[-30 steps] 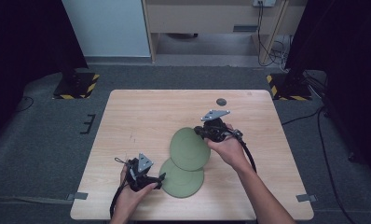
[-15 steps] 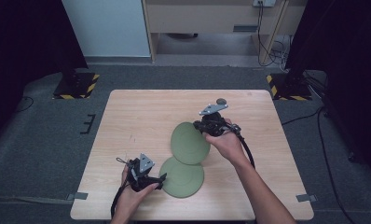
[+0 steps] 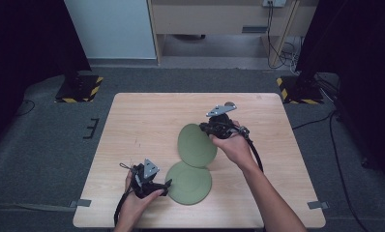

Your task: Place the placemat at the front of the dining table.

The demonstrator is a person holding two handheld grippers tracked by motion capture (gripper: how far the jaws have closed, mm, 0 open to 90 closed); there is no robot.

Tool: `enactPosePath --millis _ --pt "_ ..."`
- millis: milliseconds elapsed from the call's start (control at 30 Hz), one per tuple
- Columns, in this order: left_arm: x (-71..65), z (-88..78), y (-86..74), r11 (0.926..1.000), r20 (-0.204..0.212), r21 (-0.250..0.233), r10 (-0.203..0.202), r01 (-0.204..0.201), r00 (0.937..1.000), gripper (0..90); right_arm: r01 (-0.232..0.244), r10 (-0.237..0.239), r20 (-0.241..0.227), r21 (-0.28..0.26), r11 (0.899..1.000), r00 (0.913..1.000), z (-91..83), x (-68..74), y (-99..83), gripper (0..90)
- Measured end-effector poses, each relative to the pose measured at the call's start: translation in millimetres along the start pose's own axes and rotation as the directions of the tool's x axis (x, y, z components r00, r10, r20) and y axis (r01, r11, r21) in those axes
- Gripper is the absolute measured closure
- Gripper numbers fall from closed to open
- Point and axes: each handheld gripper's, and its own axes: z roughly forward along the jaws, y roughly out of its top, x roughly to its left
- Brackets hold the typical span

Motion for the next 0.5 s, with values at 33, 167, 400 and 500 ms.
enactPosePath --millis 33,167,400,500 --pt "0.1 0.0 0.0 1.0000 0.000 0.000 -0.001 0.001 1.0000 1.9 0.000 0.000 -0.002 0.001 1.000 1.0000 -0.3 0.3 0.1 86.3" --pt "0.5 0.1 0.0 1.0000 -0.005 0.000 -0.002 0.002 1.0000 1.9 0.005 -0.005 -0.007 0.001 1.000 1.0000 -1.2 0.7 0.8 86.3" --pt "0.9 -0.1 0.0 1.0000 -0.006 0.002 -0.002 0.002 1.0000 1.9 0.011 -0.011 -0.004 0.000 1.000 0.9999 -1.9 1.1 3.6 86.3" --pt "1.5 0.0 -0.2 1.0000 -0.007 0.002 -0.003 0.003 1.0000 1.9 0.012 -0.012 -0.003 -0.002 1.000 0.9999 -3.0 1.4 6.0 86.3"
